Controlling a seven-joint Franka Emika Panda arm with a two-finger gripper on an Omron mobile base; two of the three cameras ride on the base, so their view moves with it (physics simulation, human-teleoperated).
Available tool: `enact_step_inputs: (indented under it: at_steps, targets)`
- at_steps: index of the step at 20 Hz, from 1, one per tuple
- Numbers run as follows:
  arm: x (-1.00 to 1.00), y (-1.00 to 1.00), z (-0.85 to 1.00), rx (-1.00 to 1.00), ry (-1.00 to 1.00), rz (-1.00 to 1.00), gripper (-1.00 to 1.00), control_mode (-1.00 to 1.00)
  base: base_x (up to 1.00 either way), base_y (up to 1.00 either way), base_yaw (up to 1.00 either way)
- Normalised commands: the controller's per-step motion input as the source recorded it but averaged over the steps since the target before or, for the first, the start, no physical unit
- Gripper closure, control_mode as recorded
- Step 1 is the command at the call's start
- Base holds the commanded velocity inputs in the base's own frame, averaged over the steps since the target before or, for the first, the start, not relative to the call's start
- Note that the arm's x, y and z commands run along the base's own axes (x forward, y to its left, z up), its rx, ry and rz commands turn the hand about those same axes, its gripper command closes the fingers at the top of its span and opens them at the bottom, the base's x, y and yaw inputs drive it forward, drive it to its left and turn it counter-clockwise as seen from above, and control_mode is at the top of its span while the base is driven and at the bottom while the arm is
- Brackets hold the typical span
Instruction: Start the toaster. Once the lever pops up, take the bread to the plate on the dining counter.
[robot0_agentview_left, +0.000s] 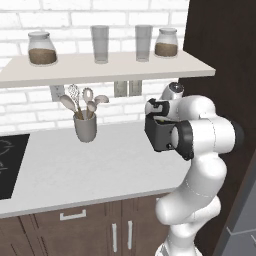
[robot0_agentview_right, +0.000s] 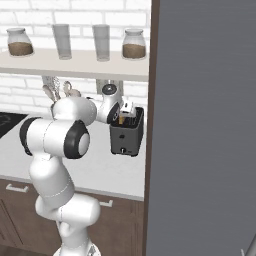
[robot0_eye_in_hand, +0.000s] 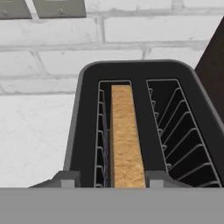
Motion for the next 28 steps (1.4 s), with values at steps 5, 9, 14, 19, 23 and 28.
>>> enact_step_inputs:
  at_steps: [5,9,14,19,23,28]
  targets:
    - [0.00,0.00,0.00,0.00,0.00,0.00,1.00,-1.00,0.00,0.00,0.00]
    - [0.00,0.00,0.00,0.00,0.00,0.00,1.00,-1.00,0.00,0.00,0.00]
    - [-0.06,0.00,0.12,0.00,-0.12,0.00,1.00,-1.00,0.00,0.00,0.00]
    - [-0.14,-0.01,0.25,0.01,-0.23,0.00,1.00,-1.00,0.00,0.00,0.00]
    - [-0.12,-0.03,0.31,0.02,-0.25,0.00,1.00,-1.00,0.00,0.00,0.00]
    - [-0.40,-0.10,0.65,0.04,-0.35,0.00,1.00,-1.00,0.00,0.00,0.00]
